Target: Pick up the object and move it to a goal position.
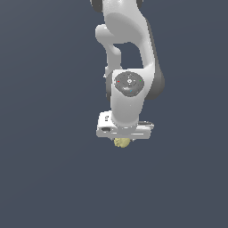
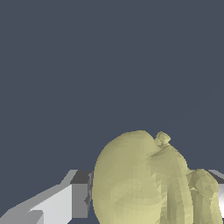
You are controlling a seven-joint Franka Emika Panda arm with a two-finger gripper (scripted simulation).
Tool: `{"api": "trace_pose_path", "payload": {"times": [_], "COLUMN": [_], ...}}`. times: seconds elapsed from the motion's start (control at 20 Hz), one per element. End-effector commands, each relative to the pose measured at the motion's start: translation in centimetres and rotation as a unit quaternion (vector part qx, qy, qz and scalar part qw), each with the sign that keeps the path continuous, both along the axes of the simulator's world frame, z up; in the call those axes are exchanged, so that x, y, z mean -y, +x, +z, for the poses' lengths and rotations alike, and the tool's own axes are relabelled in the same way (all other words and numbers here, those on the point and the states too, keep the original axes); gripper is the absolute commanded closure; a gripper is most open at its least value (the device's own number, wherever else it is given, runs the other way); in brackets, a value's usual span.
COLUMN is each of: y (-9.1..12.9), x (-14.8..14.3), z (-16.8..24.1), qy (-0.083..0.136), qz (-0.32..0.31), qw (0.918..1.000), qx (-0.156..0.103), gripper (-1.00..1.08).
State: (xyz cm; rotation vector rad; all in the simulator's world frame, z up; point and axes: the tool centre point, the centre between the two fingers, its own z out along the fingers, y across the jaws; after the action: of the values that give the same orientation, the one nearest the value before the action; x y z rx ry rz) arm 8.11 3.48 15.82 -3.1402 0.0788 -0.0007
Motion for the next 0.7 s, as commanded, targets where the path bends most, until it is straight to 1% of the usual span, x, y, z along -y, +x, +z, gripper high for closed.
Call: {"api": "trace_pose_path", "payload": {"times": [0.0, 0.3, 0.65], "y": [0.7, 2.0, 2.8], "x": [0.7, 1.8, 2.4], "z": [2.2, 5.9, 7.8], "qy": [0.000, 0.000, 0.000], "qz": [0.000, 0.000, 0.000], "qw": [1.0000, 1.0000, 1.0000], "qx": [0.000, 0.000, 0.000], "gripper": [1.08, 1.08, 1.08]}}
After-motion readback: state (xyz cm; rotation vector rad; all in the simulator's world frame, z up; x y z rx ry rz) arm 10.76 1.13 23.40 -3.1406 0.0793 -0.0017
